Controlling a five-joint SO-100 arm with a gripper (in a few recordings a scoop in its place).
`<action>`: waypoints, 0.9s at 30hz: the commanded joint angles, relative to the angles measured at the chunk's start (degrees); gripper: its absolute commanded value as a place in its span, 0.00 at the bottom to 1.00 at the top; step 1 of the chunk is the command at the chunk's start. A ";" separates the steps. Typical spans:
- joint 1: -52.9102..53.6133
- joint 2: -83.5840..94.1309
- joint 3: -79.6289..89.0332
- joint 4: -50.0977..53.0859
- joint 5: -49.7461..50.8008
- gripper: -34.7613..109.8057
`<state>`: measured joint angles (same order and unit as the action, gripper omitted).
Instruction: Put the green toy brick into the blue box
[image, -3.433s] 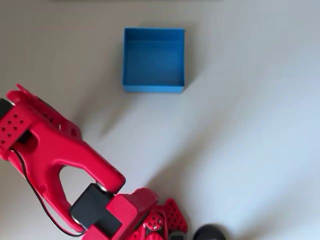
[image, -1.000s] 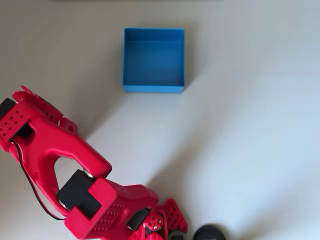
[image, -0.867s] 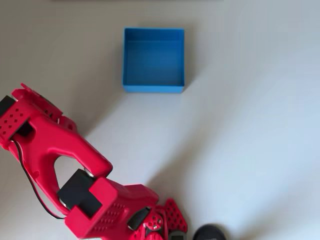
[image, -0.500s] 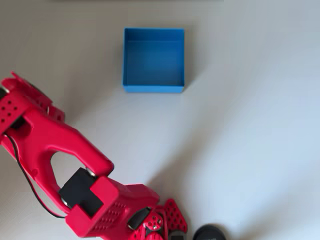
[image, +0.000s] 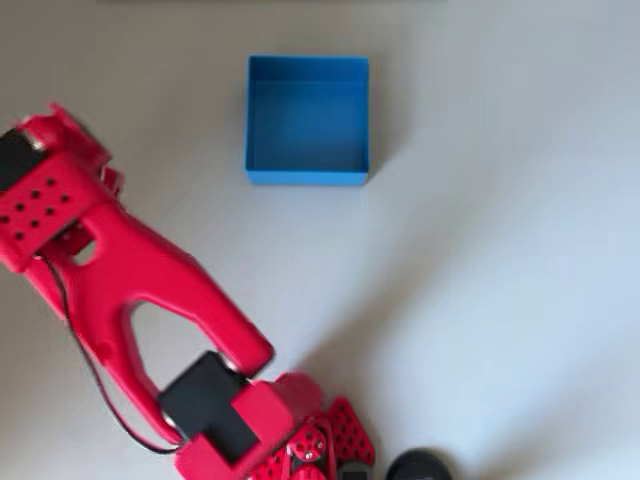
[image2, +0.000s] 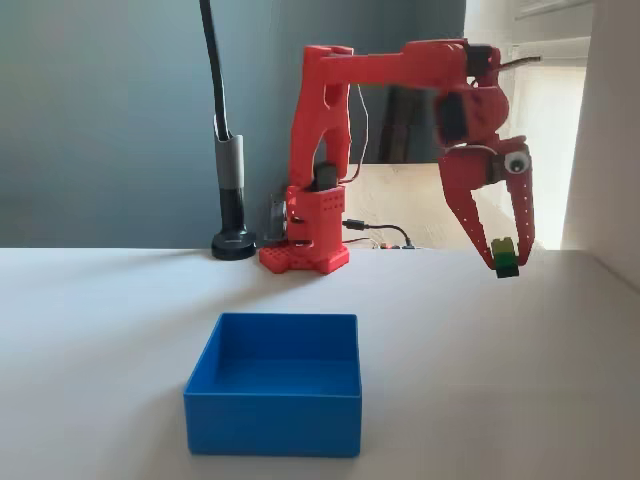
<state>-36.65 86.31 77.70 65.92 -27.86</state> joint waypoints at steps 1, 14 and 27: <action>4.57 9.23 1.23 -2.99 0.26 0.24; 23.91 15.21 17.14 -15.56 2.81 0.24; 35.24 16.26 19.51 -17.84 5.01 0.24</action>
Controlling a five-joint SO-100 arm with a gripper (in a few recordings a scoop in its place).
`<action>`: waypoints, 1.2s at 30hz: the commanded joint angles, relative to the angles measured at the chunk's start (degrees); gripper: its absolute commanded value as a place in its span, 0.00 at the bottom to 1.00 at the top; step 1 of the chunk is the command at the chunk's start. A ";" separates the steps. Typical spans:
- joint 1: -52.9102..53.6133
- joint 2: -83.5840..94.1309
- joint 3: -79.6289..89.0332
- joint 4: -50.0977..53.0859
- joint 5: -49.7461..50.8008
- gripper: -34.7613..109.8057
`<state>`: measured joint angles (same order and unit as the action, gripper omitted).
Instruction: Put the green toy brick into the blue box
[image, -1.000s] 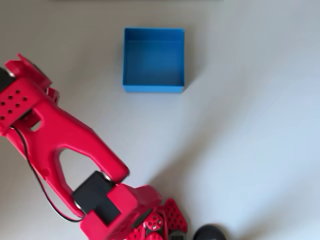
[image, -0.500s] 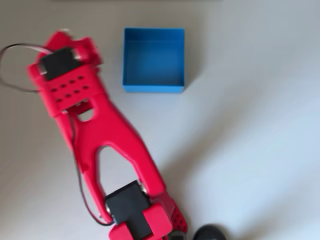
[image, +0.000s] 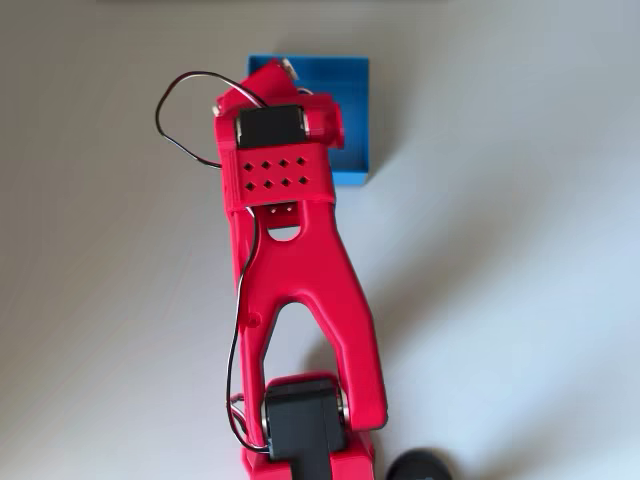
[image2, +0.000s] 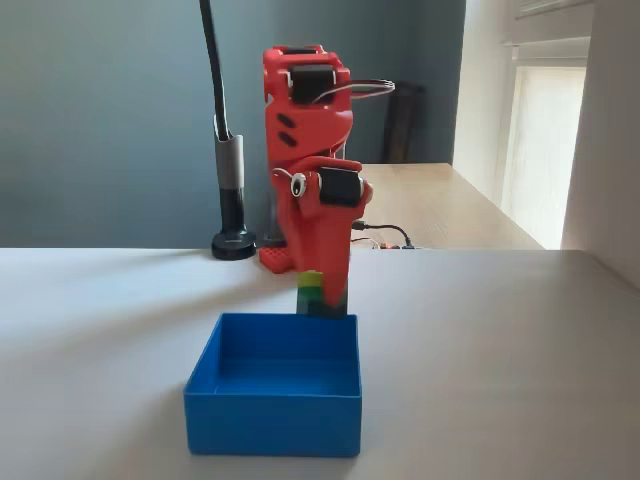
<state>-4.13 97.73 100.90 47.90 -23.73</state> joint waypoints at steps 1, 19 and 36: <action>2.99 4.75 -4.31 0.35 1.14 0.24; 3.25 -0.97 -8.79 10.55 8.09 0.24; 2.99 -7.47 -9.58 10.90 10.02 0.26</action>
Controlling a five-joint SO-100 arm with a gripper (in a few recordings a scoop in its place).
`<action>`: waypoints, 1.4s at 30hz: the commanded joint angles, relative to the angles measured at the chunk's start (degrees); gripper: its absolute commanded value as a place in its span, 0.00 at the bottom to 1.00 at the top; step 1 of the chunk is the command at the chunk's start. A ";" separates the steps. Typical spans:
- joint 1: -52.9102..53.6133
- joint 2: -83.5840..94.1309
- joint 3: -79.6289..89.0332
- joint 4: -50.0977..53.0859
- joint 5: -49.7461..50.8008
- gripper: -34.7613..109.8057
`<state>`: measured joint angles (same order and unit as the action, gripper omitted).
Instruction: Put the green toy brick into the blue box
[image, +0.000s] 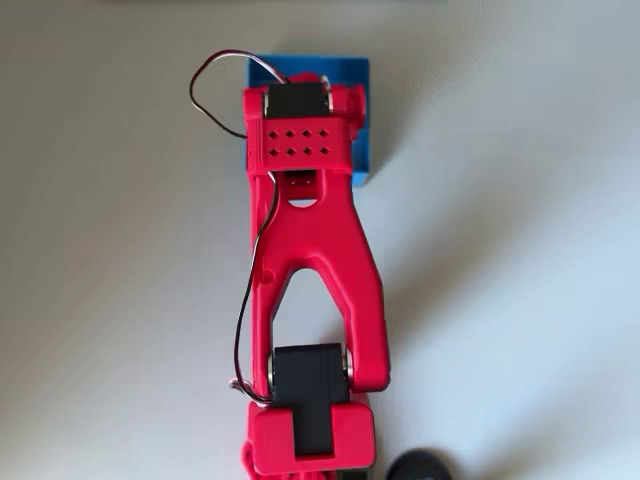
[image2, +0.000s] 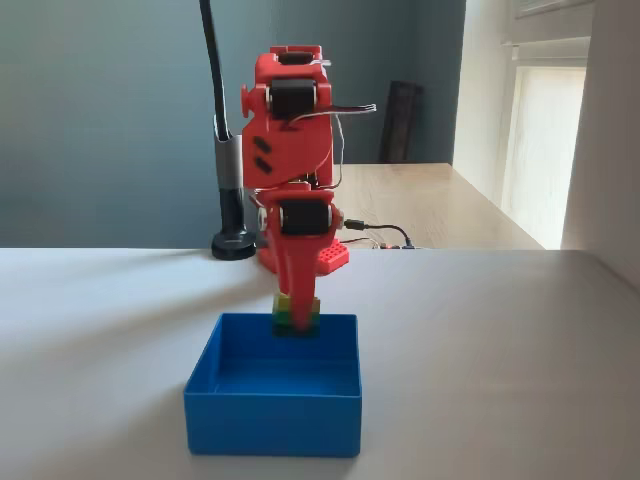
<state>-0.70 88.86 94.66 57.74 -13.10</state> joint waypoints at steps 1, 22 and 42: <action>-0.44 1.41 -3.43 1.05 -0.09 0.31; -2.37 3.96 -6.77 4.57 6.33 0.24; -3.25 52.12 26.72 -4.75 10.55 0.24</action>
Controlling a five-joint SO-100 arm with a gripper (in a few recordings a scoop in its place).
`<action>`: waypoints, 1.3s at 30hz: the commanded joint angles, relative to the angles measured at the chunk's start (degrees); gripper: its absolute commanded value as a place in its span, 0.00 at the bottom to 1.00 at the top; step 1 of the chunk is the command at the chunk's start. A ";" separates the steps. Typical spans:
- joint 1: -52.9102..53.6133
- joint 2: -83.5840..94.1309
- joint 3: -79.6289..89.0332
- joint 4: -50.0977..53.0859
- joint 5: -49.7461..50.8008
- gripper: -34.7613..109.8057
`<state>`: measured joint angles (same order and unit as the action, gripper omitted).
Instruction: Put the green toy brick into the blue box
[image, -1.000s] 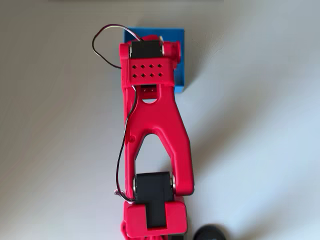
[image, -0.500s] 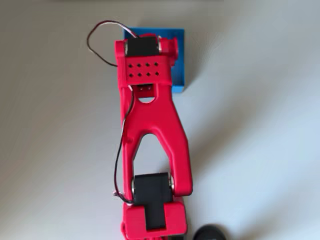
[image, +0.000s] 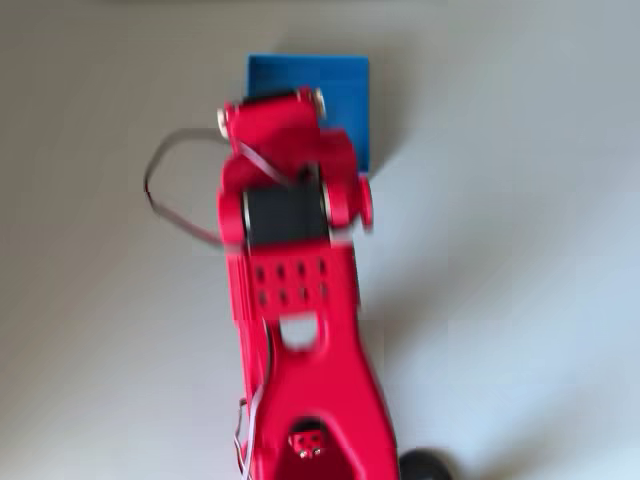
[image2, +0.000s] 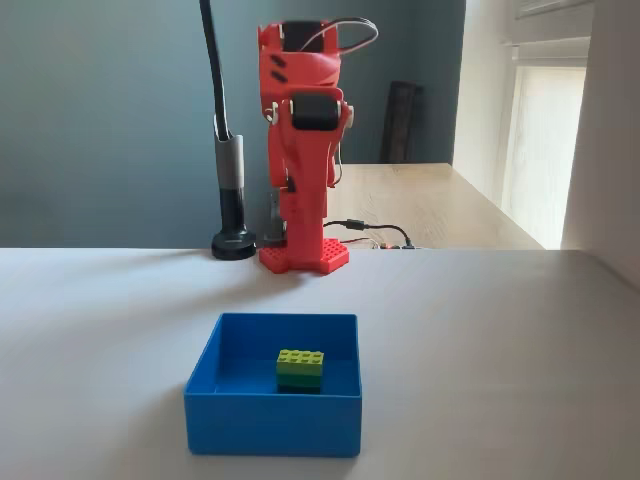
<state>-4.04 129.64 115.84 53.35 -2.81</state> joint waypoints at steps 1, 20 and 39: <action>0.18 14.06 8.17 -0.35 0.35 0.24; 3.08 58.27 53.96 -0.44 -2.29 0.24; 3.08 60.29 63.63 -5.27 -3.25 0.24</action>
<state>-0.26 189.14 178.77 49.04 -5.80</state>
